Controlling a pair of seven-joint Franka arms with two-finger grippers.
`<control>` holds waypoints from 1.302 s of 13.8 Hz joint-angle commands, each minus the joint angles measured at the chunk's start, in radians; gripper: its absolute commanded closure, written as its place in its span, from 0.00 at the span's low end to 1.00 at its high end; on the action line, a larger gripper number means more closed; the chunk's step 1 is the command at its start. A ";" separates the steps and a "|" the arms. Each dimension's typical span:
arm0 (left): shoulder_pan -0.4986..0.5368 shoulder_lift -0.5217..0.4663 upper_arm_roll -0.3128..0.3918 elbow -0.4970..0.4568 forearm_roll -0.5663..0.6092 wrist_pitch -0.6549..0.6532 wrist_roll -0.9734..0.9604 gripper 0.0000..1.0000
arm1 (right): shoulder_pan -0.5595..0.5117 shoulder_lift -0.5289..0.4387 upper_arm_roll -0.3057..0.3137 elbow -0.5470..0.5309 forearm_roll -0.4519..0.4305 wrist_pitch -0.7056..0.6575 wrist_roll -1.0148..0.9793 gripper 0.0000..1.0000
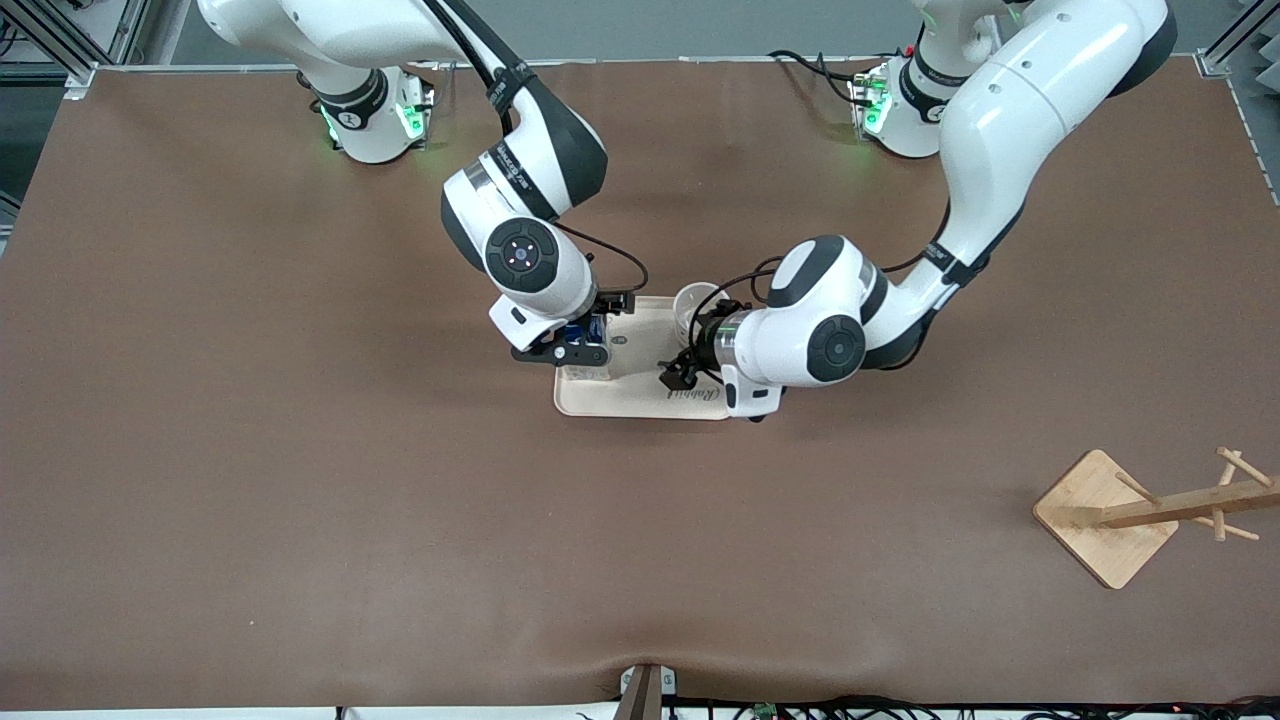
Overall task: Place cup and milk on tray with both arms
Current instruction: 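Lower the carton and mug onto the tray and open both grippers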
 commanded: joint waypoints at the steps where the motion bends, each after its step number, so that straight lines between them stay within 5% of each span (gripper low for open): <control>1: 0.009 -0.015 0.001 0.117 0.047 -0.153 0.028 0.00 | -0.004 -0.001 -0.007 0.029 0.004 -0.018 0.012 0.00; 4: 0.050 -0.041 -0.007 0.162 0.107 -0.270 0.107 0.00 | -0.004 -0.024 -0.013 0.049 -0.002 -0.018 0.044 0.00; 11: 0.239 -0.257 0.001 0.159 0.159 -0.322 0.514 0.00 | -0.010 -0.050 -0.074 0.095 -0.075 -0.099 0.178 0.00; 18: 0.355 -0.423 -0.005 0.162 0.302 -0.402 0.863 0.00 | -0.059 -0.063 -0.109 0.308 -0.147 -0.275 0.187 0.00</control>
